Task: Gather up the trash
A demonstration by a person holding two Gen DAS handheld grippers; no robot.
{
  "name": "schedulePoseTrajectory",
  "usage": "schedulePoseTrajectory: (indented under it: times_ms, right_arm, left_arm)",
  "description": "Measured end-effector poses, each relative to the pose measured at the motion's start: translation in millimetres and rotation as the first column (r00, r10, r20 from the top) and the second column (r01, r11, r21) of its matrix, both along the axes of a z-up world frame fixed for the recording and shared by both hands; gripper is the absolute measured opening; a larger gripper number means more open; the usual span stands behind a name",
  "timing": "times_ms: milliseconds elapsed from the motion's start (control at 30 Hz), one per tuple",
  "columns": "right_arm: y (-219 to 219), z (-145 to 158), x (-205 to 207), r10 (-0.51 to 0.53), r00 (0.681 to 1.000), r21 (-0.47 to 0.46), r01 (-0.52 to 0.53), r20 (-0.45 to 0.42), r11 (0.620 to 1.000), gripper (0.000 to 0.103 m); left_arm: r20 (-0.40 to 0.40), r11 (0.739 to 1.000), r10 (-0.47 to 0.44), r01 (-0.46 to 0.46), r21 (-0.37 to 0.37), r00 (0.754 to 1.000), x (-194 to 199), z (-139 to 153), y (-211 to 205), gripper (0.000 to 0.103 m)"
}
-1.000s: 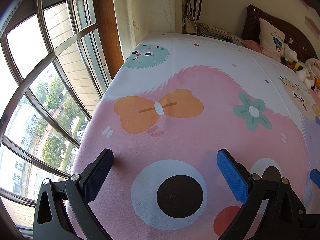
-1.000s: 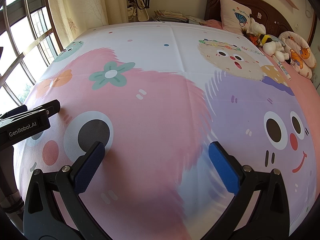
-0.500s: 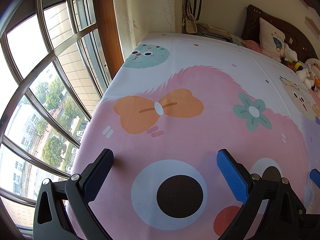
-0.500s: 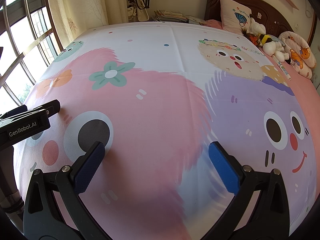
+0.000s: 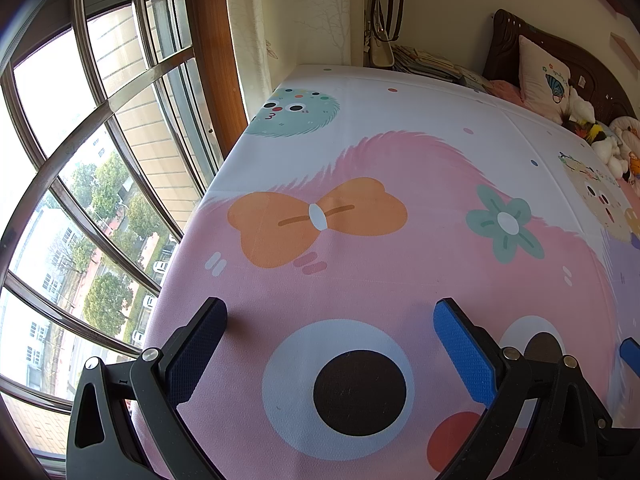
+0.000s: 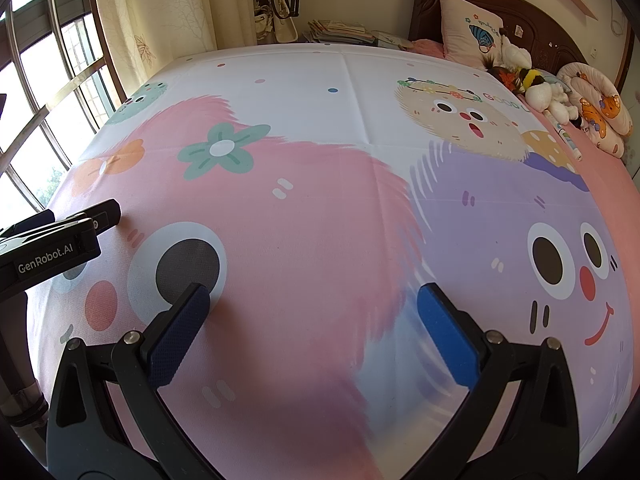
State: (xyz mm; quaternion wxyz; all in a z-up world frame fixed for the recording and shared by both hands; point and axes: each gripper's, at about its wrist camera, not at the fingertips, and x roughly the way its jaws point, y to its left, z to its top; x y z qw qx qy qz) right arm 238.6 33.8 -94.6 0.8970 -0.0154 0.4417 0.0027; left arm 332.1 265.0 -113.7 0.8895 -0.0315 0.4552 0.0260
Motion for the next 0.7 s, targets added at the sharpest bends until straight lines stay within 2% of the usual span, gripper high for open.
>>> schedulePoseTrajectory:
  times_ms: [700]
  right_arm:
    - [-0.1,-0.2,-0.1,0.000,1.000,0.000,0.000,0.000,1.000,0.103]
  left_arm:
    - [0.000,1.000,-0.001,0.001,0.000,1.000,0.1,0.0,0.1,0.102]
